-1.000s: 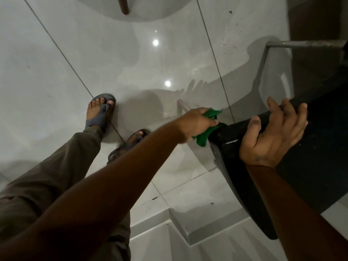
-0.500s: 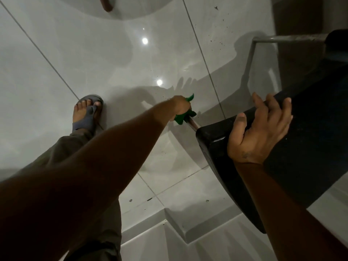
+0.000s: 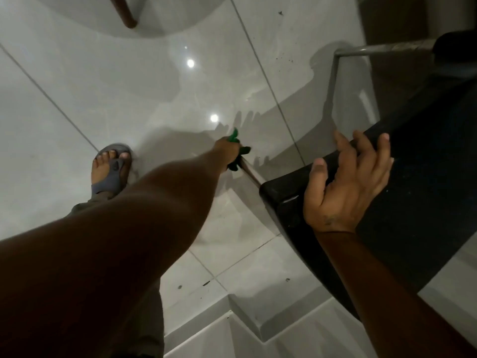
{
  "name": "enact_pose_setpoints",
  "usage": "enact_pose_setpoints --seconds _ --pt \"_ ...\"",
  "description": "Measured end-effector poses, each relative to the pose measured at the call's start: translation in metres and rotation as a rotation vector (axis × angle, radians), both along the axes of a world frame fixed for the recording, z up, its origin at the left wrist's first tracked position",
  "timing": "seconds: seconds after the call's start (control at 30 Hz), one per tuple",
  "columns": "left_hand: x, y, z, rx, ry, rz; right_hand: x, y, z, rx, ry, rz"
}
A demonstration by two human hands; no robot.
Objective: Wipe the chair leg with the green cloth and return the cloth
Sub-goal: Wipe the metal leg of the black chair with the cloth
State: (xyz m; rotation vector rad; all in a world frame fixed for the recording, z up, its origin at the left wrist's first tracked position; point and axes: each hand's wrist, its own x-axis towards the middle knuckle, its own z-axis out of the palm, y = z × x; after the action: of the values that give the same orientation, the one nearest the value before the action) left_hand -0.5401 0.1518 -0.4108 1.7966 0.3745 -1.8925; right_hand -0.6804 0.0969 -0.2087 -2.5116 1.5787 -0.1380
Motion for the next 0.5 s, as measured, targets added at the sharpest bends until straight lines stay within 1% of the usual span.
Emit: enact_pose_setpoints --seconds 0.07,0.13,0.2,0.27,0.33,0.4,0.47,0.5 --pt "-0.004 0.006 -0.013 0.001 0.004 0.058 0.001 0.0 0.001 0.0 -0.002 0.005" --pt "-0.008 0.015 -0.009 -0.043 0.002 0.132 0.003 -0.001 0.0 0.001 0.001 0.003" --pt "-0.012 0.026 0.015 -0.104 0.024 0.265 0.004 -0.001 0.002 0.013 0.009 -0.006" --pt "-0.02 0.039 0.055 -0.179 0.037 0.361 0.006 0.0 0.005 0.029 0.024 -0.016" --pt "-0.027 0.05 0.098 -0.276 0.04 0.35 0.007 0.0 0.007 0.035 0.035 -0.025" --pt "-0.031 0.059 0.131 -0.333 0.121 0.369 0.008 0.0 0.007 0.042 0.041 -0.025" --pt "-0.03 0.061 0.141 -0.322 0.173 0.394 0.007 -0.001 0.006 0.044 0.05 -0.021" --pt "-0.029 0.058 0.14 -0.303 0.157 0.368 0.006 -0.001 0.006 0.041 0.059 -0.019"
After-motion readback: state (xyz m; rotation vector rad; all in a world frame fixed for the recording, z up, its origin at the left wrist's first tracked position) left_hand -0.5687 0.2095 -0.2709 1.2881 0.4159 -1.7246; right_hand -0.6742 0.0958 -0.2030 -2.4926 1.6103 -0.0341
